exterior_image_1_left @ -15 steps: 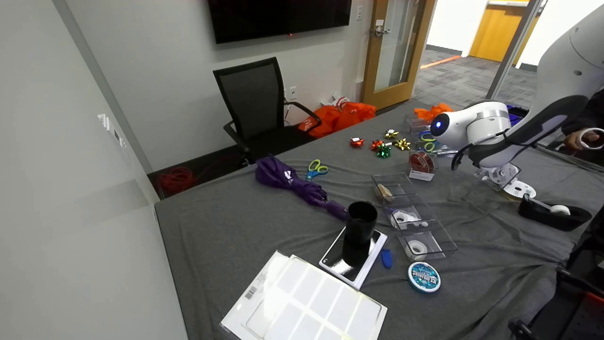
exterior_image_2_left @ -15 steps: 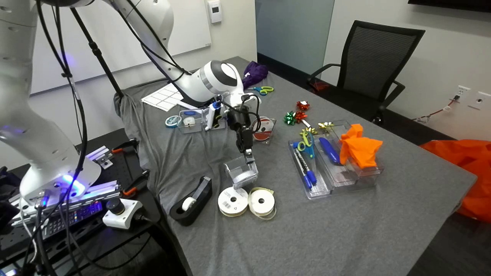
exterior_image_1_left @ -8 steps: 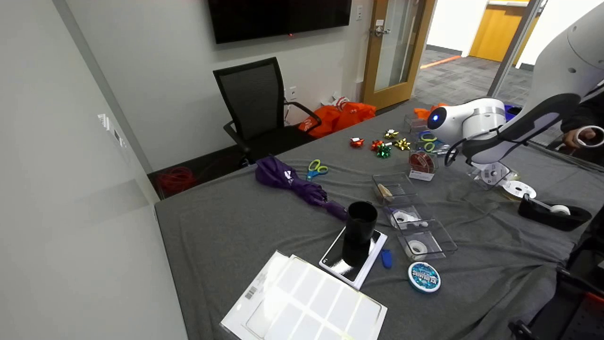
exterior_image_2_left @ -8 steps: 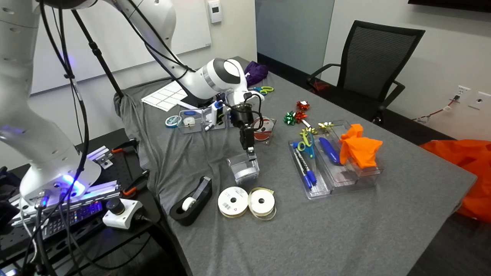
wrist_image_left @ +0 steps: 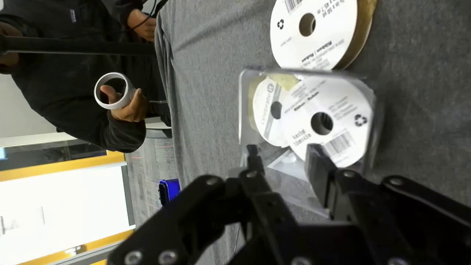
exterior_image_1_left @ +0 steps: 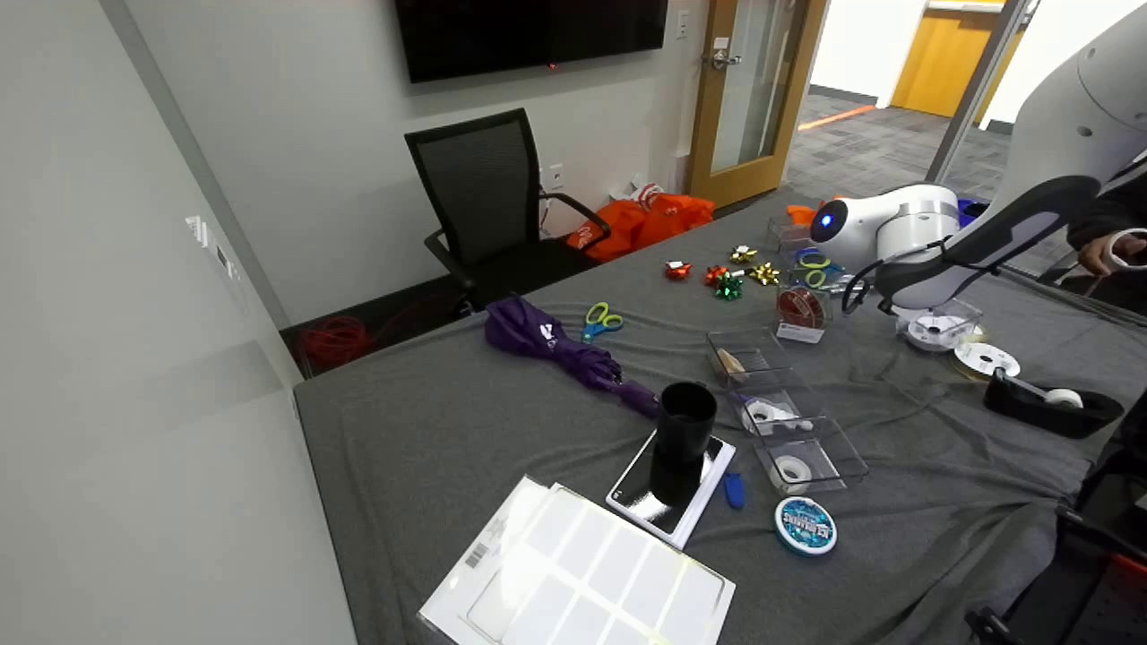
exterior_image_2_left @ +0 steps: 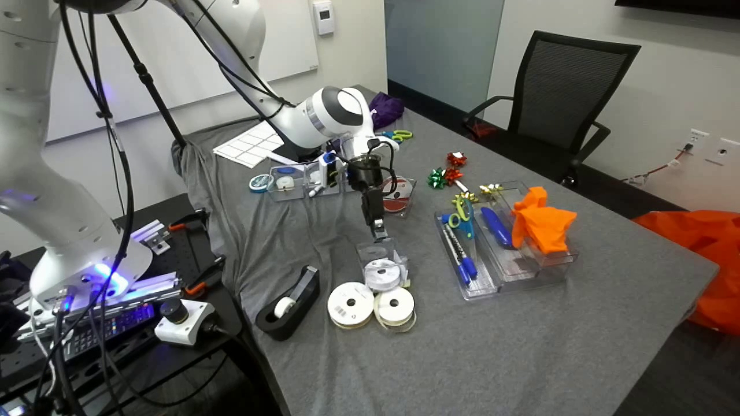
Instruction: Remove the white decorating ribbon from the stationary holder and put it on the table
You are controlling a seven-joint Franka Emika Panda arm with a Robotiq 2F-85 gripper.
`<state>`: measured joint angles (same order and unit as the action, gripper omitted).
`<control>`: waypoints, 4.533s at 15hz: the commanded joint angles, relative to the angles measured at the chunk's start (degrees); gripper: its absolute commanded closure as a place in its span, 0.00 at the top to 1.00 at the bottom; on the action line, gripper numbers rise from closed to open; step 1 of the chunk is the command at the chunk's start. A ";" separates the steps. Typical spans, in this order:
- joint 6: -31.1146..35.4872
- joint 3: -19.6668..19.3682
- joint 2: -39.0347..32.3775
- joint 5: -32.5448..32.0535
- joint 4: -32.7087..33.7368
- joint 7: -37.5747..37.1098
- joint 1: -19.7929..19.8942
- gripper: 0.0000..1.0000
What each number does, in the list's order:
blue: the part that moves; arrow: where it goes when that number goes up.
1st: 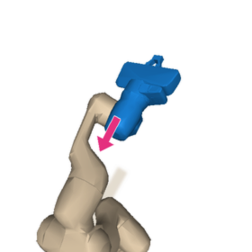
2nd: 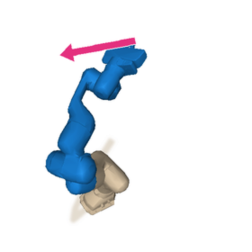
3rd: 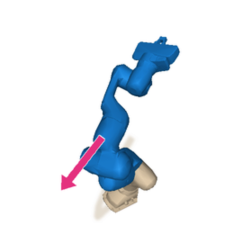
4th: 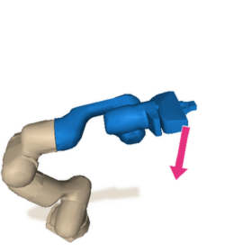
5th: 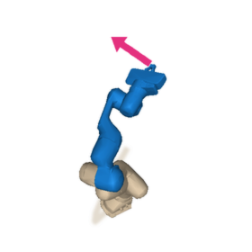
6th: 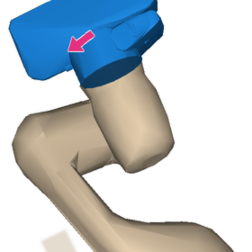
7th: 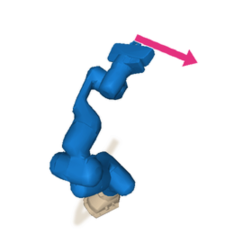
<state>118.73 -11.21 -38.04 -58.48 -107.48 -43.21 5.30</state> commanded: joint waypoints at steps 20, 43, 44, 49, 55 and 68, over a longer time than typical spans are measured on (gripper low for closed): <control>38.74 -3.85 14.99 -2.54 -16.87 20.55 14.79 1.00; 41.87 -8.25 8.04 33.86 -13.64 50.87 13.26 1.00; 42.11 -8.48 7.26 34.01 -12.86 50.63 13.06 1.00; 41.94 -8.86 4.07 34.62 -9.28 50.29 12.37 0.68; 42.87 -7.54 3.83 35.28 -8.82 52.44 13.32 0.26; 26.87 -19.07 11.02 16.39 -13.80 32.96 -5.12 0.01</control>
<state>151.51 -24.73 -28.79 -33.53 -119.55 0.42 8.14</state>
